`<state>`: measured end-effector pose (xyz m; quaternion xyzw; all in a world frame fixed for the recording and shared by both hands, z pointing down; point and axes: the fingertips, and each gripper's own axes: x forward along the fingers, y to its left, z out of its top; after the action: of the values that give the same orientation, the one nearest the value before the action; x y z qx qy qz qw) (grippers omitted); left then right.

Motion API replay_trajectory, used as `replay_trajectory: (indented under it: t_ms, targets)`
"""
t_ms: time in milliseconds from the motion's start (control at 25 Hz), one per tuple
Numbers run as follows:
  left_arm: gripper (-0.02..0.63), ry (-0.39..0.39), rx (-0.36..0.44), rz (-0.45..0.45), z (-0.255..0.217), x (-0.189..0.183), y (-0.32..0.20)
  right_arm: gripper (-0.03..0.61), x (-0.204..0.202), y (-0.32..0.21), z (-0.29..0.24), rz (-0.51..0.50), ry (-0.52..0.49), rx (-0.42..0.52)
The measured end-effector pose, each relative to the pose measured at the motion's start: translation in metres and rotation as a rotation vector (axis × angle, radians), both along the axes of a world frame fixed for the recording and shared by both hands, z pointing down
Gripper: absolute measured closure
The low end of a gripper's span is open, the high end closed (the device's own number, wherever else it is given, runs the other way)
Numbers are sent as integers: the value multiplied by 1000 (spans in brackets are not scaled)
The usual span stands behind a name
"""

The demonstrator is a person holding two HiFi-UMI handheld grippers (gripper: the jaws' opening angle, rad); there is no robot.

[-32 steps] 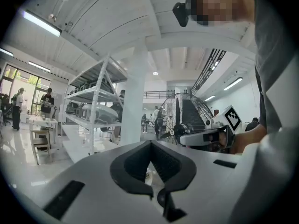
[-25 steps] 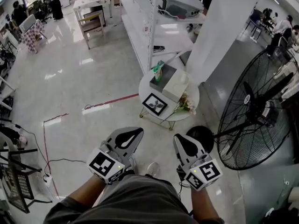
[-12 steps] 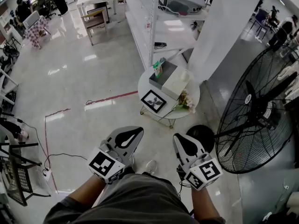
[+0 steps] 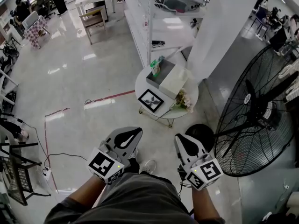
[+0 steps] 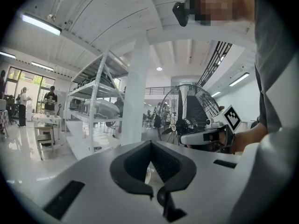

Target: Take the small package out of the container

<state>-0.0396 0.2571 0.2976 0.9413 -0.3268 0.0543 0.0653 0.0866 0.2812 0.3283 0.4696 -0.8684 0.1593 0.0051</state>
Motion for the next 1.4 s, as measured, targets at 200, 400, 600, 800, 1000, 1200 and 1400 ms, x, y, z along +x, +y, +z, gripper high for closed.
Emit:
replay_trajectory:
  t_ms: [200, 400, 600, 800, 1000, 1200, 1400]
  targets:
    - [600, 7, -2, -2, 1, 5, -13, 557, 5, -12, 0, 2, 5, -2]
    - [600, 13, 1, -3, 4, 7, -32, 557, 8, -31, 3, 3, 10, 1]
    - [600, 23, -5, 10, 12, 10, -59, 557, 10, -57, 10, 13, 18, -6]
    - [600, 31, -23, 30, 19, 9, -96, 557, 5, -90, 16, 26, 26, -20]
    - [598, 33, -47, 52, 28, 3, -144, 557, -5, -135, 22, 40, 31, -39]
    - [600, 36, -69, 76, 40, -4, -195, 557, -17, -185, 30, 52, 32, -60]
    - [600, 39, -83, 97, 43, -13, -250, 557, -32, -239, 31, 63, 38, -75]
